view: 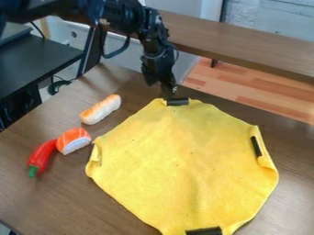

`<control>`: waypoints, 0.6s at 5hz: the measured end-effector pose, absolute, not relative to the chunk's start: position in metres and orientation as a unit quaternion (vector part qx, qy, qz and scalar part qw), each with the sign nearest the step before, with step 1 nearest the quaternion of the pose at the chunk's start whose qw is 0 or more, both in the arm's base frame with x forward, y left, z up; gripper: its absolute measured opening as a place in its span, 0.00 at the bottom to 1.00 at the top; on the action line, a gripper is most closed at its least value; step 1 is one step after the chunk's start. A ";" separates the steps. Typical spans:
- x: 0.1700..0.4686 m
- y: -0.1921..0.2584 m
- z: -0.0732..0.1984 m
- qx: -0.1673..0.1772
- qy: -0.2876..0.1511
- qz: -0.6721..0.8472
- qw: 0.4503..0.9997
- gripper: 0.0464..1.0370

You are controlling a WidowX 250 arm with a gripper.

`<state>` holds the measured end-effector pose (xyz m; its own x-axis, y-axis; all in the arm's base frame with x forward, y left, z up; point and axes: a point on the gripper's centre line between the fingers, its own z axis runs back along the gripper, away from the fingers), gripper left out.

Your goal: Fold the cloth from top left to bottom right

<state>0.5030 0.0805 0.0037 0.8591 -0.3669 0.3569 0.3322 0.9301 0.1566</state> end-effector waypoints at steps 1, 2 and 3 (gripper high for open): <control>0.510 0.079 -0.002 0.038 -0.189 -0.190 0.963 0.96; 0.514 0.073 -0.007 0.034 -0.184 -0.197 0.962 0.96; 0.518 0.061 -0.010 0.030 -0.181 -0.205 0.961 0.96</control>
